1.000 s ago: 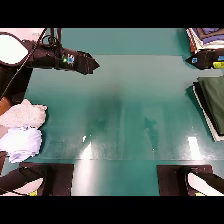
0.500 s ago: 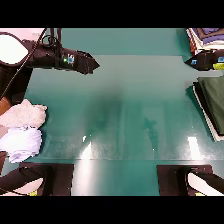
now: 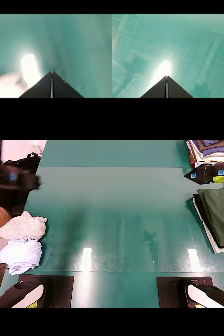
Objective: Fold the shirts.
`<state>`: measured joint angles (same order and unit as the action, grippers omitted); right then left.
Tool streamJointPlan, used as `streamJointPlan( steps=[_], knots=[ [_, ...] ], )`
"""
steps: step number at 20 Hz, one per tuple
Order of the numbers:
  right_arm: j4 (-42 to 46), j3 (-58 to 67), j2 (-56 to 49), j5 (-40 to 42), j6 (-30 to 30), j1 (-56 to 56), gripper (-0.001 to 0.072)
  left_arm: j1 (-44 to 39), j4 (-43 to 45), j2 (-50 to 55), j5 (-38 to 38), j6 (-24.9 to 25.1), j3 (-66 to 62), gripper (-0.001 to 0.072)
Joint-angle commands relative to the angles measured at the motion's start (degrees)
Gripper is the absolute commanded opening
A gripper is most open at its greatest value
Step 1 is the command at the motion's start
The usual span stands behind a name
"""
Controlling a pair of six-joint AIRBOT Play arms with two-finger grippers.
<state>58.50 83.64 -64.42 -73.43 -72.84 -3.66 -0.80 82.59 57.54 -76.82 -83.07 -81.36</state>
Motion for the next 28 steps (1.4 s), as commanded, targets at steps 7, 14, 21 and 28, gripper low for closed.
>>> streamJointPlan(
  steps=[7, 14, 21, 28],
  knots=[
    [-0.04, 0.04, -0.02, -0.31, -0.26, -0.04, 0.001, 20.92, 10.05, -1.95, 8.22, -1.29, 29.53, 0.054],
    [-0.02, 0.04, -0.02, -0.24, -0.26, -0.04, 0.001, 21.66, 10.16, -1.95, 20.28, -4.02, 39.78, 0.0539],
    [-0.04, 0.04, -0.02, -0.37, -0.26, -0.04, 0.001, 21.68, 10.49, -1.95, 23.37, -4.04, 40.04, 0.0538],
    [-0.02, 0.04, -0.02, -1.29, -0.26, -0.04, 0.001, 21.66, 9.6, -1.49, 18.86, -4.37, 39.45, 0.002]
  ],
)
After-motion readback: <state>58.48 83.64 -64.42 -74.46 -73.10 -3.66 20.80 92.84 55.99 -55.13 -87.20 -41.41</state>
